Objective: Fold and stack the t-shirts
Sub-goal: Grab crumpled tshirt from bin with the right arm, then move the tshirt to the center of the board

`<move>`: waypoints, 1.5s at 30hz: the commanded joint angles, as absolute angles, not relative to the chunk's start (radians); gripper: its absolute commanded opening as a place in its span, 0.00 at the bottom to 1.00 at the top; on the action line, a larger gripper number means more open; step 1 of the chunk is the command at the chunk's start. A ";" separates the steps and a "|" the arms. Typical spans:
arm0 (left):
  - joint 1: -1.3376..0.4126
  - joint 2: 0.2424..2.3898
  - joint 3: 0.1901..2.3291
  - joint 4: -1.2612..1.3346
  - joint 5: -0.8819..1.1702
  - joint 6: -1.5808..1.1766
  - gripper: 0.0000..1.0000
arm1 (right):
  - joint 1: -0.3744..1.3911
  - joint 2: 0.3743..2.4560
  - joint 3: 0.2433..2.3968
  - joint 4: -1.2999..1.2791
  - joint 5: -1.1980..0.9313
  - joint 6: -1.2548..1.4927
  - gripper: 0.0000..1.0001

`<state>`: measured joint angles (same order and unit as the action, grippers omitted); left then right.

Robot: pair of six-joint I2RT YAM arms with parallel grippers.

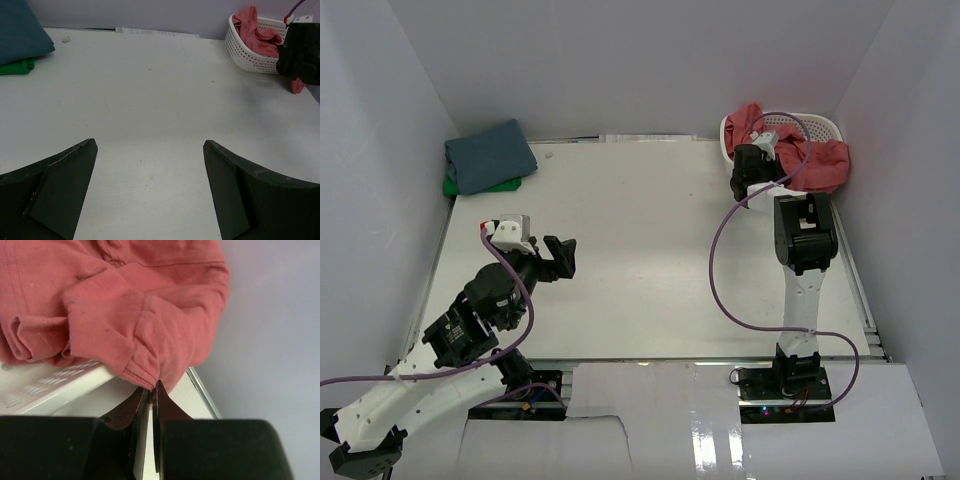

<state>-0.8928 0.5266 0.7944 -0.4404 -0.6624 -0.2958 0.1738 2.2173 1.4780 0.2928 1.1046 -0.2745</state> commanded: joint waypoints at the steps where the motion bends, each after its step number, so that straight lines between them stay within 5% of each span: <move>1: -0.891 0.534 0.798 -0.442 -0.664 -0.287 0.98 | 0.175 2.109 1.583 0.223 1.117 -0.207 0.08; 12: -0.891 0.546 0.799 -0.443 -0.666 -0.290 0.98 | 0.221 2.025 2.022 -0.038 1.011 -0.198 0.08; 19: -0.893 0.561 0.801 -0.446 -0.663 -0.291 0.98 | 0.351 1.784 1.993 -0.124 0.793 -0.192 0.08; 28: -0.891 0.580 0.802 -0.445 -0.661 -0.291 0.98 | 0.379 1.421 2.011 -0.344 0.219 0.057 0.08; 37: -0.891 0.610 0.807 -0.448 -0.670 -0.293 0.98 | 0.391 1.273 1.971 -0.521 -0.370 0.241 0.08; 45: -0.891 0.655 0.836 -0.446 -0.638 -0.321 0.98 | 0.394 1.249 1.872 -0.755 -0.534 0.210 0.08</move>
